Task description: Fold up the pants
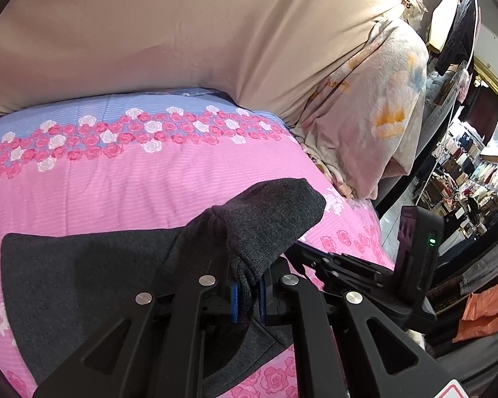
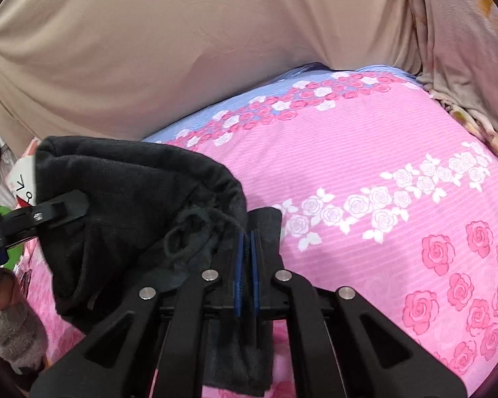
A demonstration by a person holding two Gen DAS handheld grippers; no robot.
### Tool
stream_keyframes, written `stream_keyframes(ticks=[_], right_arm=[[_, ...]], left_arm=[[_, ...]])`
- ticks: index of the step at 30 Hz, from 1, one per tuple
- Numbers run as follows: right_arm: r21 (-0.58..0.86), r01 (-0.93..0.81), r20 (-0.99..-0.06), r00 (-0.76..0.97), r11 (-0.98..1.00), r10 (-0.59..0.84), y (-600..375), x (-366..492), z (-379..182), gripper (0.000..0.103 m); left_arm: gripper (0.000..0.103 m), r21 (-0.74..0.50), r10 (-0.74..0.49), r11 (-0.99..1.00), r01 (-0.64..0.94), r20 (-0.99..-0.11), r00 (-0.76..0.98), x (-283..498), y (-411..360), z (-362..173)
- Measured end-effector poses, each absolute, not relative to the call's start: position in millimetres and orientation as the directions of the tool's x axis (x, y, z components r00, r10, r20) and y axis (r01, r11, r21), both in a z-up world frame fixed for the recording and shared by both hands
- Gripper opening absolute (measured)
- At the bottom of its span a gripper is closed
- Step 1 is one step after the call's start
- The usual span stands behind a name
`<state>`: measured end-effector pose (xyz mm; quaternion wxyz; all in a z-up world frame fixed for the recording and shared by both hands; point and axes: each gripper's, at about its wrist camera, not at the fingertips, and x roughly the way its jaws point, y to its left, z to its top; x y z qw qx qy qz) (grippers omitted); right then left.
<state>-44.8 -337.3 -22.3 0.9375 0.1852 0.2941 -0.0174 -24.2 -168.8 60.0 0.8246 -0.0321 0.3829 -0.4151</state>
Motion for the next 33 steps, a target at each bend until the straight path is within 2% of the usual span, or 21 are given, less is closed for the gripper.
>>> stream_keyframes(ticks=[8,10,13,15,16,17,18,22,27,31,33], right_arm=[[0.493,-0.142,-0.548,0.716,0.858,0.433,-270,-30,-42,0.001],[0.461,-0.116,-0.562,0.730,0.880,0.390,-266,-28,-46,0.002],[0.463,-0.017,-0.518,0.806,0.886,0.286,-295,-40,-31,0.009],[0.405,0.049,-0.508,0.842,0.913,0.180,-314,-46,-18,0.020],[0.386,0.069,-0.512,0.846,0.920,0.152,-320,-44,-14,0.024],[0.374,0.083,-0.523,0.841,0.924,0.137,-326,-40,-14,0.033],[0.365,0.084,-0.538,0.832,0.927,0.136,-329,-35,-15,0.037],[0.321,0.075,-0.574,0.809,0.944,0.131,-323,-21,-23,0.035],[0.269,0.062,-0.556,0.825,0.961,0.102,-314,-14,-17,0.033],[0.243,0.054,-0.576,0.811,0.968,0.100,-318,-2,-21,0.026],[0.262,0.059,-0.594,0.796,0.963,0.113,-330,6,-25,0.015]], left_arm=[[0.006,-0.367,-0.707,0.654,0.662,-0.608,0.361,-26,-171,60],[0.006,-0.363,-0.704,0.656,0.662,-0.611,0.363,-27,-171,61],[0.006,-0.358,-0.701,0.657,0.663,-0.612,0.365,-28,-169,62],[0.006,-0.365,-0.705,0.656,0.661,-0.610,0.362,-27,-168,62],[0.006,-0.367,-0.706,0.655,0.661,-0.609,0.362,-27,-168,61],[0.006,-0.368,-0.707,0.654,0.661,-0.608,0.362,-27,-168,61],[0.006,-0.370,-0.708,0.654,0.659,-0.607,0.362,-26,-169,60],[0.006,-0.368,-0.705,0.656,0.659,-0.611,0.361,-28,-170,59],[0.006,-0.361,-0.701,0.657,0.662,-0.615,0.361,-28,-170,60],[0.006,-0.364,-0.703,0.655,0.662,-0.615,0.358,-27,-170,59],[0.006,-0.363,-0.703,0.655,0.663,-0.616,0.357,-27,-170,58]])
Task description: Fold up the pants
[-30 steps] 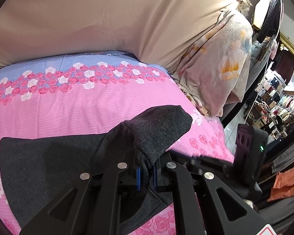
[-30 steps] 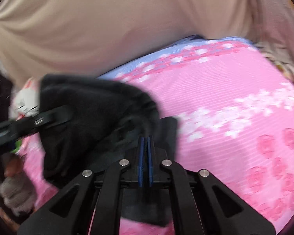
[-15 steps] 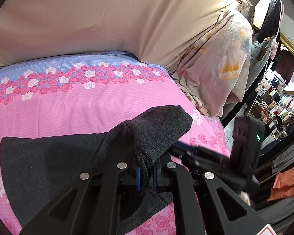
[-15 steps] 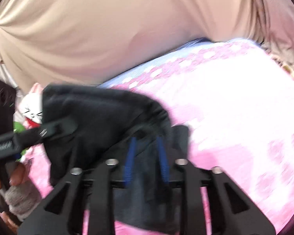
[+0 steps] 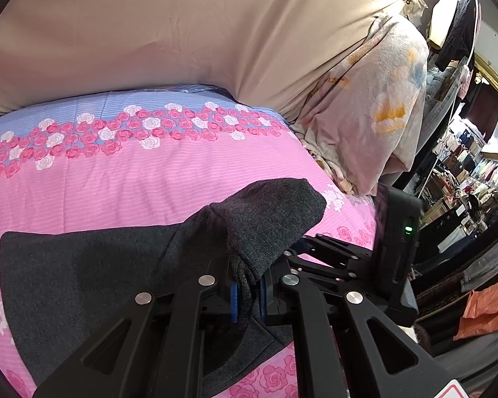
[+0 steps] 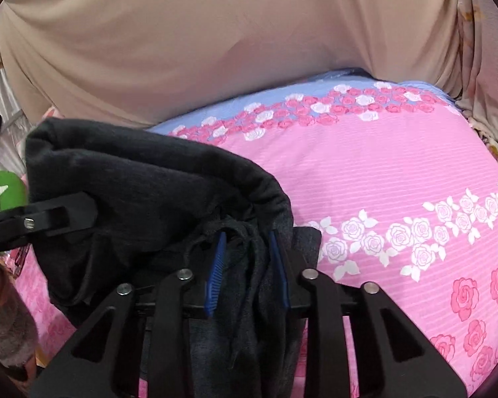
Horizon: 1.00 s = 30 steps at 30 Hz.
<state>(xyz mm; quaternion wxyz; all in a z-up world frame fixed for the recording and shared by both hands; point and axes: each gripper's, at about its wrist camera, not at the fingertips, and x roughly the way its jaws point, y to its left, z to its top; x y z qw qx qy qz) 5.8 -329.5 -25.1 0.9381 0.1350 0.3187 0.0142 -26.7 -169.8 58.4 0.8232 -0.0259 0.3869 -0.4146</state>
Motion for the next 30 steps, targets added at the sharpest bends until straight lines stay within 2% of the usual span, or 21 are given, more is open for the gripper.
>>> stream_keyframes(ticks=[2,5,9,12,14,16,18,19,21,22,24,25,27,30], right_arm=[[0.298,0.071,-0.618,0.774,0.952,0.135,-336,11,-34,0.002],[0.383,0.001,-0.580,0.779,0.924,0.239,-327,1,-33,0.002],[0.554,-0.144,-0.509,0.721,0.820,0.470,-306,6,-40,0.002],[0.528,-0.034,-0.600,0.692,0.849,0.401,-310,18,-60,0.006],[0.603,-0.049,-0.530,0.721,0.796,0.446,-328,1,-55,0.007],[0.609,-0.005,-0.493,0.780,0.793,0.384,-351,-28,-44,0.013],[0.582,0.091,-0.492,0.831,0.808,0.261,-373,-57,-39,0.038],[0.558,0.151,-0.498,0.847,0.816,0.184,-383,-70,-36,0.039],[0.536,0.230,-0.501,0.861,0.813,0.087,-400,-94,-33,0.039],[0.542,0.233,-0.497,0.864,0.808,0.084,-403,-98,-32,0.039],[0.550,0.219,-0.491,0.866,0.806,0.100,-401,-100,-30,0.040],[0.543,0.203,-0.494,0.862,0.814,0.115,-395,-97,-29,0.041],[0.536,0.163,-0.495,0.855,0.828,0.153,-384,-93,-26,0.053],[0.509,0.105,-0.508,0.838,0.854,0.200,-357,-72,-29,0.063]], left_arm=[[0.006,-0.365,-0.703,0.653,0.664,-0.617,0.353,-26,-170,58],[0.006,-0.359,-0.703,0.650,0.669,-0.618,0.351,-27,-172,58],[0.006,-0.365,-0.707,0.643,0.673,-0.620,0.339,-27,-176,57],[0.007,-0.371,-0.706,0.636,0.676,-0.632,0.318,-29,-182,51],[0.008,-0.367,-0.702,0.625,0.689,-0.650,0.291,-33,-188,44],[0.011,-0.361,-0.694,0.616,0.700,-0.669,0.266,-40,-195,33],[0.016,-0.365,-0.681,0.601,0.711,-0.699,0.217,-47,-205,15],[0.018,-0.358,-0.667,0.595,0.719,-0.720,0.193,-52,-210,3],[0.032,-0.348,-0.638,0.591,0.728,-0.753,0.159,-61,-217,-19],[0.034,-0.336,-0.633,0.589,0.735,-0.757,0.161,-67,-217,-24],[0.049,-0.303,-0.652,0.562,0.770,-0.734,0.187,-85,-209,-22],[0.052,-0.319,-0.673,0.538,0.780,-0.720,0.170,-91,-202,-18],[0.071,-0.377,-0.717,0.509,0.774,-0.683,0.140,-98,-180,-9],[0.072,-0.382,-0.725,0.565,0.731,-0.654,0.218,-96,-137,5]])
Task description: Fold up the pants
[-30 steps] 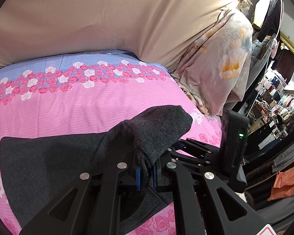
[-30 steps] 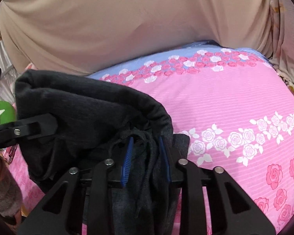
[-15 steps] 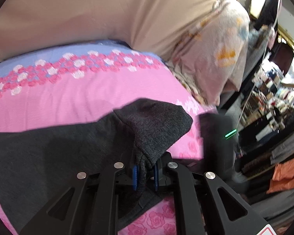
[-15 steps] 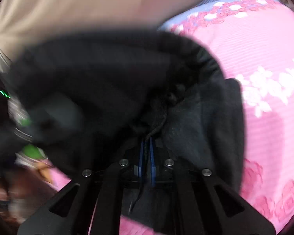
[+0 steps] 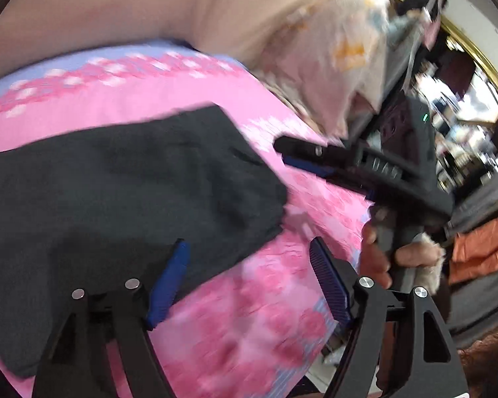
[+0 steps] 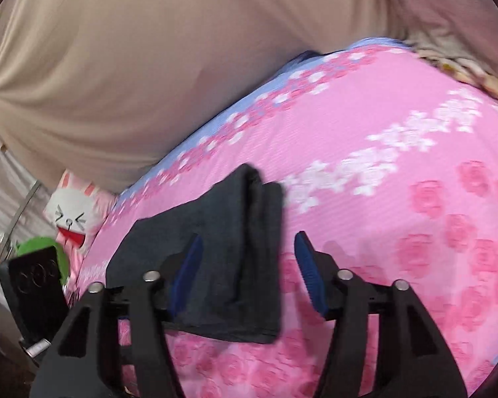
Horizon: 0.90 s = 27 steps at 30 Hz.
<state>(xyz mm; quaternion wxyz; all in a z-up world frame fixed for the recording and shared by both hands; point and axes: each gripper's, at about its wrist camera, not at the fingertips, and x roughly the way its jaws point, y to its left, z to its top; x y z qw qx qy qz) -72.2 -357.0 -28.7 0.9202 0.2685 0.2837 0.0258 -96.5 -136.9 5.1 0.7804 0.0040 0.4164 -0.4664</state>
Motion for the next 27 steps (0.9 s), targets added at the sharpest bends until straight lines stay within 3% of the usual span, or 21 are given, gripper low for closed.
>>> stream_keyframes(ticks=[2,3,6,8,10,12,14,16,18,22,23,27], right_arm=[[0.431,0.118,-0.575,0.800,0.895,0.172,-338,-58,-38,0.063],[0.388,0.117,-0.599,0.786,0.914,0.154,-327,-54,-43,0.043],[0.343,0.116,-0.597,0.793,0.932,0.120,-316,-59,-39,0.016],[0.402,0.088,-0.535,0.830,0.912,0.156,-319,-77,-24,0.015],[0.383,0.105,-0.556,0.820,0.918,0.138,-321,-78,-32,0.016],[0.287,0.198,-0.643,0.765,0.937,0.036,-321,-69,-49,0.030],[0.275,0.249,-0.626,0.779,0.929,-0.023,-313,-74,-41,0.043],[0.281,0.237,-0.550,0.834,0.930,-0.047,-296,-87,-15,0.043],[0.275,0.152,-0.503,0.864,0.949,0.007,-272,-88,8,0.043],[0.297,-0.106,-0.516,0.818,0.949,0.253,-214,-51,28,0.043],[0.306,-0.168,-0.544,0.777,0.937,0.316,-196,-31,27,0.043],[0.241,-0.239,-0.649,0.681,0.941,0.339,-140,46,21,0.049]], left_arm=[[0.072,-0.384,-0.706,0.631,0.674,-0.645,0.293,-86,-104,12],[0.072,-0.401,-0.693,0.672,0.622,-0.637,0.337,-78,-81,14],[0.072,-0.457,-0.648,0.754,0.472,-0.637,0.419,-52,-27,10],[0.064,-0.477,-0.610,0.791,0.384,-0.661,0.437,-38,2,-2],[0.060,-0.501,-0.616,0.787,0.360,-0.667,0.418,-33,13,-11],[0.060,-0.523,-0.635,0.772,0.360,-0.649,0.419,-34,18,-14],[0.063,-0.546,-0.651,0.759,0.353,-0.632,0.421,-37,24,-15],[0.069,-0.585,-0.678,0.734,0.344,-0.606,0.417,-39,30,-15],[0.070,-0.630,-0.715,0.696,0.345,-0.567,0.409,-44,37,-14],[0.078,-0.596,-0.714,0.699,0.395,-0.551,0.432,-62,49,-4],[0.080,-0.584,-0.699,0.714,0.386,-0.559,0.447,-62,51,-5],[0.080,-0.623,-0.688,0.718,0.312,-0.566,0.453,-44,64,-24]])
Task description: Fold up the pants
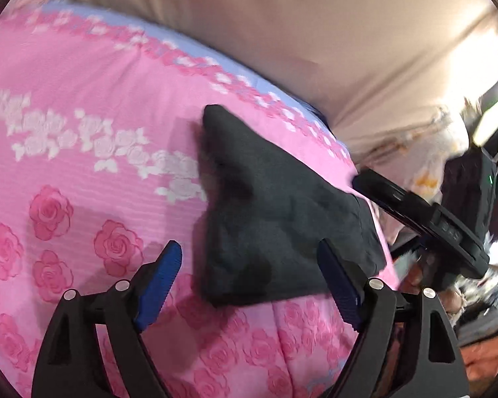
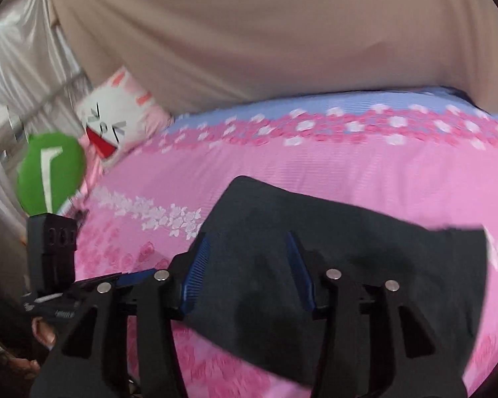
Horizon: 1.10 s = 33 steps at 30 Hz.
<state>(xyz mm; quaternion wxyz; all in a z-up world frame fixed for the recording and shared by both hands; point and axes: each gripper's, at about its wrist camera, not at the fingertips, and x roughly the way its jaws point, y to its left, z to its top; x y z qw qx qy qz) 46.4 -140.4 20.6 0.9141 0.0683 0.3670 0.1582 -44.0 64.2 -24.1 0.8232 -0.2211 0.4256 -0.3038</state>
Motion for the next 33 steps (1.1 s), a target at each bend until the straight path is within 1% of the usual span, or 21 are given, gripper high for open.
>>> stream_keyframes(ticks=[1,2,3,4,5,6,7,8,9,10,13,15,17,18,19,21,24,28,30,32,33], right_arm=[[0.241,-0.242,-0.670,0.659,0.940,0.341,-129,68,19,0.051],[0.211,-0.237,-0.692,0.649,0.948,0.316,-118,85,17,0.058],[0.173,-0.233,-0.708,0.646,0.957,0.285,-110,94,13,0.063],[0.107,-0.226,-0.737,0.635,0.968,0.230,-97,114,8,0.065],[0.072,-0.223,-0.752,0.628,0.972,0.200,-94,124,6,0.069],[0.040,-0.216,-0.772,0.613,0.975,0.168,-88,138,-1,0.074],[0.025,-0.219,-0.790,0.593,0.975,0.153,-85,149,-7,0.078],[0.017,-0.235,-0.812,0.563,0.972,0.150,-82,160,-18,0.072],[0.013,-0.253,-0.834,0.532,0.967,0.150,-76,168,-30,0.026],[-0.001,-0.267,-0.854,0.502,0.964,0.138,-68,172,-41,0.019],[-0.074,-0.270,-0.810,0.578,0.960,0.099,-55,169,-25,0.015],[0.000,-0.219,-0.765,0.628,0.976,0.142,-62,175,-10,0.015],[0.026,-0.198,-0.754,0.639,0.980,0.149,-64,188,-21,0.015],[0.015,-0.202,-0.777,0.615,0.979,0.138,-61,197,-38,0.020],[0.010,-0.215,-0.798,0.587,0.977,0.138,-59,204,-56,0.030],[0.017,-0.219,-0.784,0.603,0.976,0.149,-60,198,-47,0.031],[0.052,-0.223,-0.681,0.705,0.974,0.198,-85,158,-6,0.031],[0.030,-0.044,-0.573,0.818,0.999,0.054,-157,76,27,0.031],[0.040,0.052,-0.555,0.831,0.998,-0.021,-191,39,27,0.025],[0.092,0.133,-0.551,0.832,0.987,-0.061,-221,11,23,0.023],[0.104,0.151,-0.560,0.826,0.983,-0.068,-232,2,19,0.023]], left_arm=[[0.076,-0.627,-0.695,0.714,0.311,-0.586,0.417,-37,58,-33],[0.051,-0.632,-0.704,0.709,0.314,-0.604,0.374,-33,51,-41],[0.030,-0.634,-0.709,0.705,0.318,-0.619,0.337,-32,46,-48],[0.029,-0.621,-0.700,0.714,0.325,-0.618,0.358,-35,46,-47],[0.016,-0.615,-0.711,0.703,0.356,-0.606,0.357,-39,45,-42],[0.013,-0.613,-0.718,0.696,0.373,-0.599,0.353,-42,46,-40],[0.012,-0.611,-0.720,0.694,0.380,-0.597,0.355,-44,47,-38],[0.011,-0.618,-0.728,0.685,0.386,-0.590,0.348,-45,49,-40],[0.010,-0.625,-0.733,0.680,0.384,-0.588,0.341,-45,51,-42],[0.010,-0.637,-0.739,0.674,0.375,-0.585,0.335,-44,53,-45],[0.009,-0.685,-0.770,0.637,0.355,-0.546,0.329,-41,64,-48],[0.009,-0.681,-0.765,0.641,0.355,-0.526,0.371,-43,73,-39],[0.009,-0.673,-0.750,0.655,0.344,-0.526,0.401,-38,81,-36],[0.010,-0.661,-0.728,0.680,0.317,-0.558,0.398,-33,84,-40],[0.010,-0.662,-0.719,0.691,0.291,-0.591,0.365,-25,84,-50],[0.011,-0.709,-0.747,0.659,0.249,-0.580,0.326,-21,90,-60],[0.011,-0.640,-0.696,0.713,0.287,-0.595,0.403,-34,100,-41],[0.009,-0.554,-0.639,0.762,0.335,-0.562,0.525,-44,110,1],[0.010,-0.520,-0.633,0.770,0.370,-0.545,0.550,-40,101,21],[0.015,-0.509,-0.652,0.756,0.411,-0.531,0.541,-32,85,32],[0.024,-0.502,-0.656,0.754,0.423,-0.540,0.527,-23,66,35]])
